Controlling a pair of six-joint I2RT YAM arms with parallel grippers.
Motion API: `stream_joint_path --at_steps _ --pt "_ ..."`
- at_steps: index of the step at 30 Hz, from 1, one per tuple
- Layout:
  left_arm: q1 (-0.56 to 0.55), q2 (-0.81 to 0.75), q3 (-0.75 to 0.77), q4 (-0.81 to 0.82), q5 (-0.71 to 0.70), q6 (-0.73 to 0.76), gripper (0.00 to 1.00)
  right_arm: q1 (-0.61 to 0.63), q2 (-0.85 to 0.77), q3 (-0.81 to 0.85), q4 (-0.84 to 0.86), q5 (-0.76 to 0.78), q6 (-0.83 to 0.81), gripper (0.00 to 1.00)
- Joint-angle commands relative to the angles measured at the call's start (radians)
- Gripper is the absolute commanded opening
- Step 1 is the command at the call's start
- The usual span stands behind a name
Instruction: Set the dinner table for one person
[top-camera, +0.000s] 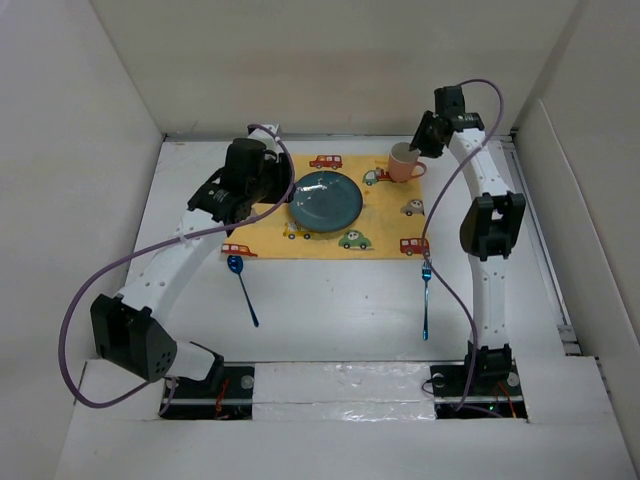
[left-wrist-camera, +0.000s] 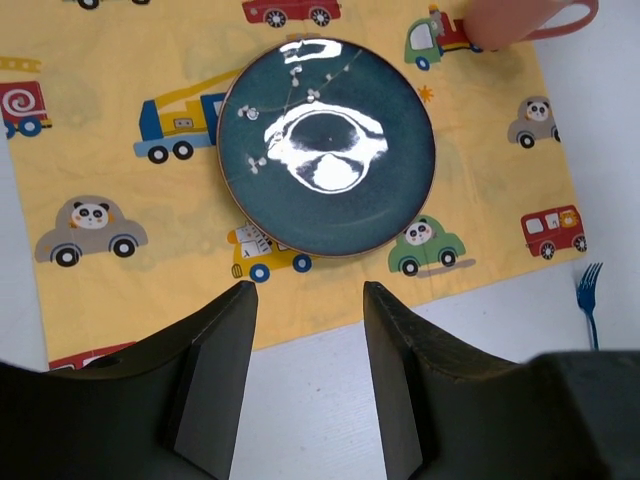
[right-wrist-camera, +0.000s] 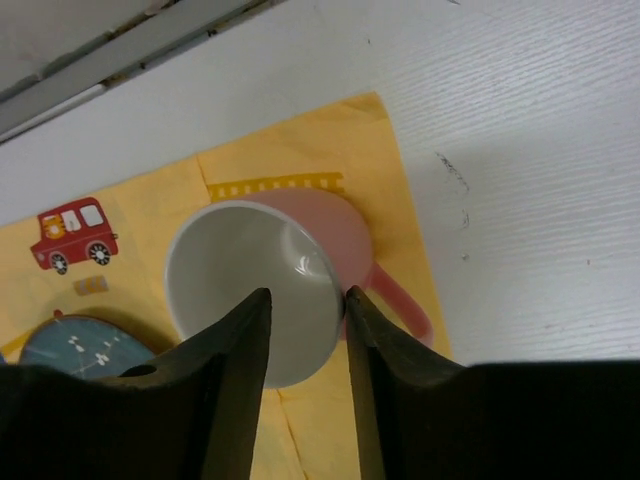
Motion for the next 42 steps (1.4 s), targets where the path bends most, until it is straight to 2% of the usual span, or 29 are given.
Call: stream_joint_path --at_steps 1,5,6,9,10,11,12,13,14,16,18,22,23,24,26,28,29,31,34,37,42 --pt "0.001 0.001 0.073 0.018 -0.045 0.013 0.44 -0.025 -0.118 0.008 0.077 -0.073 0.018 0.44" --pt "0.001 0.008 0.127 -0.007 -0.086 0.017 0.44 -0.046 -0.23 -0.078 0.115 -0.162 0.023 0.5" --pt "0.001 -0.003 0.136 -0.009 -0.1 0.013 0.44 -0.06 -0.3 -0.113 0.132 -0.18 0.023 0.5" --pt "0.001 -0.031 0.167 -0.007 -0.134 0.007 0.41 -0.084 -0.443 -0.324 0.205 -0.208 0.014 0.5" --pt "0.001 -0.04 0.173 -0.006 -0.142 0.001 0.38 -0.084 -0.56 -0.398 0.26 -0.21 0.009 0.41" --pt "0.001 -0.052 0.179 0.002 -0.143 -0.004 0.36 -0.084 -0.622 -0.576 0.296 -0.205 0.006 0.33" --pt "0.001 -0.077 0.176 0.004 -0.145 -0.007 0.33 -0.084 -0.69 -0.672 0.331 -0.2 0.006 0.24" --pt "0.001 -0.086 0.171 0.007 -0.128 -0.016 0.25 -0.084 -0.818 -0.769 0.395 -0.179 0.011 0.04" --pt "0.001 -0.098 0.156 0.01 -0.123 -0.022 0.18 -0.084 -0.881 -0.957 0.418 -0.168 0.017 0.0" --pt "0.001 -0.134 0.112 0.016 -0.1 -0.041 0.02 -0.062 -1.043 -1.125 0.461 -0.138 0.018 0.0" --pt "0.001 -0.167 0.082 0.017 -0.096 -0.049 0.0 -0.042 -1.13 -1.332 0.454 -0.11 0.005 0.0" --pt "0.001 -0.204 0.018 0.014 -0.088 -0.052 0.0 0.004 -1.293 -1.574 0.399 -0.017 0.038 0.0" --pt "0.001 -0.209 0.0 0.01 -0.088 -0.052 0.04 0.004 -1.317 -1.606 0.388 -0.009 0.049 0.03" --pt "0.001 -0.219 -0.02 0.01 -0.089 -0.05 0.14 0.004 -1.363 -1.65 0.359 0.003 0.075 0.16" --pt "0.001 -0.226 -0.037 0.014 -0.086 -0.049 0.24 0.004 -1.37 -1.687 0.357 0.034 0.092 0.32" --pt "0.001 -0.229 -0.051 0.019 -0.074 -0.05 0.31 0.004 -1.353 -1.716 0.363 0.021 0.101 0.48" --pt "0.001 -0.229 -0.06 0.027 -0.068 -0.049 0.32 0.014 -1.332 -1.718 0.368 0.017 0.091 0.51" --pt "0.001 -0.226 -0.065 0.031 -0.057 -0.052 0.32 0.023 -1.229 -1.701 0.332 -0.021 0.055 0.52" --pt "0.001 -0.227 -0.066 0.04 -0.053 -0.05 0.33 0.079 -1.114 -1.641 0.276 0.002 0.041 0.49" --pt "0.001 -0.236 -0.073 0.047 -0.057 -0.047 0.33 0.116 -1.095 -1.635 0.238 0.048 0.061 0.41" --pt "0.001 -0.261 -0.096 0.065 -0.069 -0.046 0.33 0.152 -1.089 -1.657 0.204 0.071 0.1 0.4"
